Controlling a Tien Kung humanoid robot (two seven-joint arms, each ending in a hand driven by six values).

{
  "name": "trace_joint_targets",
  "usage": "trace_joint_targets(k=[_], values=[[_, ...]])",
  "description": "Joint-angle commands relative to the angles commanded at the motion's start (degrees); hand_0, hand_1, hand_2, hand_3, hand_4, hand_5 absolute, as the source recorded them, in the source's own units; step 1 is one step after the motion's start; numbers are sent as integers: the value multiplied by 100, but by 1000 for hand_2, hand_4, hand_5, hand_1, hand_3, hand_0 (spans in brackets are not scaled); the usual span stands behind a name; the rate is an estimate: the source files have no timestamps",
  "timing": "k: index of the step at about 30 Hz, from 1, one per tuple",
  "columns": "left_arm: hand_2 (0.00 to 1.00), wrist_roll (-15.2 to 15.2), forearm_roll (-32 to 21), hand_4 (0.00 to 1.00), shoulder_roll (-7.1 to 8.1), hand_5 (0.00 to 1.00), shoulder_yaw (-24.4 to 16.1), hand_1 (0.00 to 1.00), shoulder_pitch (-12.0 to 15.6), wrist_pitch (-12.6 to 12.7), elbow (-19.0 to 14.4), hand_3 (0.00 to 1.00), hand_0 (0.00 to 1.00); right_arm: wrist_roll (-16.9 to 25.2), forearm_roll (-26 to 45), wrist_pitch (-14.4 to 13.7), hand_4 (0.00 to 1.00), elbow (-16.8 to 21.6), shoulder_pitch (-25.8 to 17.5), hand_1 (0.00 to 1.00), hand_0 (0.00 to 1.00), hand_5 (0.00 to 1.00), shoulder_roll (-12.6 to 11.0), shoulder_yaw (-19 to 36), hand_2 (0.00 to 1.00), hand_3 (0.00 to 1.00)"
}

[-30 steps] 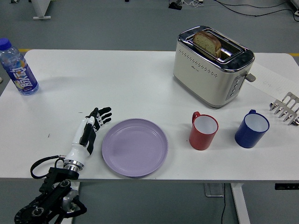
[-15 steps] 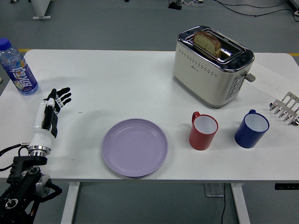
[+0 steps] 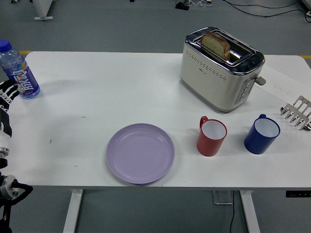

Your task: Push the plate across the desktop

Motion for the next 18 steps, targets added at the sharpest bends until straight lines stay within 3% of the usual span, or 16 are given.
trace_joint_targets(k=[4, 11, 15, 18], values=[[757, 59, -3, 595, 14, 998, -413, 760, 1, -25, 77, 669, 736, -4, -14, 6, 224, 0, -3, 613, 652, 139, 1, 5, 684, 626], [732, 229, -126, 603, -144, 998, -1039, 733, -49, -299, 32, 661, 686, -7, -32, 10, 223, 0, -17, 613, 652, 139, -1, 17, 684, 626], [727, 490, -181, 612, -173, 998, -1223, 733, -79, -654, -55, 664, 672, -11, -56, 12, 224, 0, -11, 613, 652, 139, -2, 28, 683, 626], [727, 862, -162, 612, -128, 998, -1352, 733, -93, -1070, -109, 664, 672, -4, -27, 2, 224, 0, -7, 613, 652, 139, -3, 20, 683, 626]])
